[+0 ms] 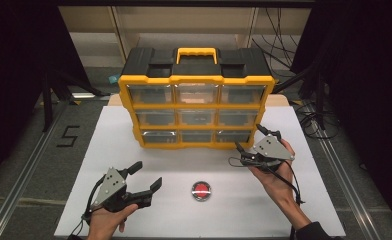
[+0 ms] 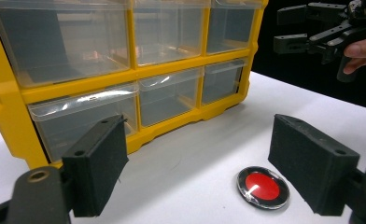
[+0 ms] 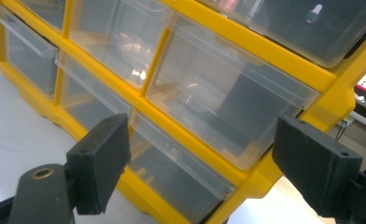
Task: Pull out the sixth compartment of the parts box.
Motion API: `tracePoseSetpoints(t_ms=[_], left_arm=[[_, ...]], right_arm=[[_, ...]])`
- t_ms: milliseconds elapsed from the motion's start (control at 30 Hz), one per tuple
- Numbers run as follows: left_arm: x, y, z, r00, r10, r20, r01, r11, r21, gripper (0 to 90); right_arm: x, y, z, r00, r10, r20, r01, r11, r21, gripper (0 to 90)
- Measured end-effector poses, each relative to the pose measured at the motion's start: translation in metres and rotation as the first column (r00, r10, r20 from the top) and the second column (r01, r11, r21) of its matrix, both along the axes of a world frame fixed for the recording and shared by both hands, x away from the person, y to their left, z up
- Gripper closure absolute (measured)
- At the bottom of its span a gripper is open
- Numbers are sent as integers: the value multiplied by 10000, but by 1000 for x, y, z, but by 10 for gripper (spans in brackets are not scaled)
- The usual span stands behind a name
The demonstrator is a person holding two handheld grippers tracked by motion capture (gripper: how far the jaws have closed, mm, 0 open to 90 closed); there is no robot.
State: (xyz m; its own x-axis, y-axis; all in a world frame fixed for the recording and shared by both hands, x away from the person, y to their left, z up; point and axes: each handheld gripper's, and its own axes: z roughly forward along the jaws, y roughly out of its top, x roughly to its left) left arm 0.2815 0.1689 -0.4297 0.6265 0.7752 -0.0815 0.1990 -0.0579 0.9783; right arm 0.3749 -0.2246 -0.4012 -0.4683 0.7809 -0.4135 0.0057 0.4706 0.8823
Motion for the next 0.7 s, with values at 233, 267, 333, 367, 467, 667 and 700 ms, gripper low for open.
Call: tracePoseSetpoints(t_ms=[233,267,333,367,467,667,700], left_arm=[[0,0,0,10000,12,6,-12,10000,3,190],[0,0,0,10000,3,6,-3,10000,2,190],[0,0,0,10000,-1,17,0,10000,1,191],[0,0,0,10000,-2,17,2,10000,-3,191],[0,0,0,10000,-14,19,14,10000,-13,191],[0,0,0,10000,-6,30,6,10000,-13,192],[0,0,0,10000,-4,31,4,10000,-7,192]], right_arm=[[7,2,4,9997,-44,235,44,10000,-4,207],[7,3,5,9995,-67,296,70,9999,-83,207],[7,4,6,9993,-122,363,129,9997,-211,209],[8,4,7,9985,-181,520,200,9992,-356,209],[10,5,7,9970,-202,746,257,9970,-725,214],[10,9,10,9896,-307,1407,526,9865,-1551,220],[10,10,11,9876,-301,1543,571,9832,-1736,221]])
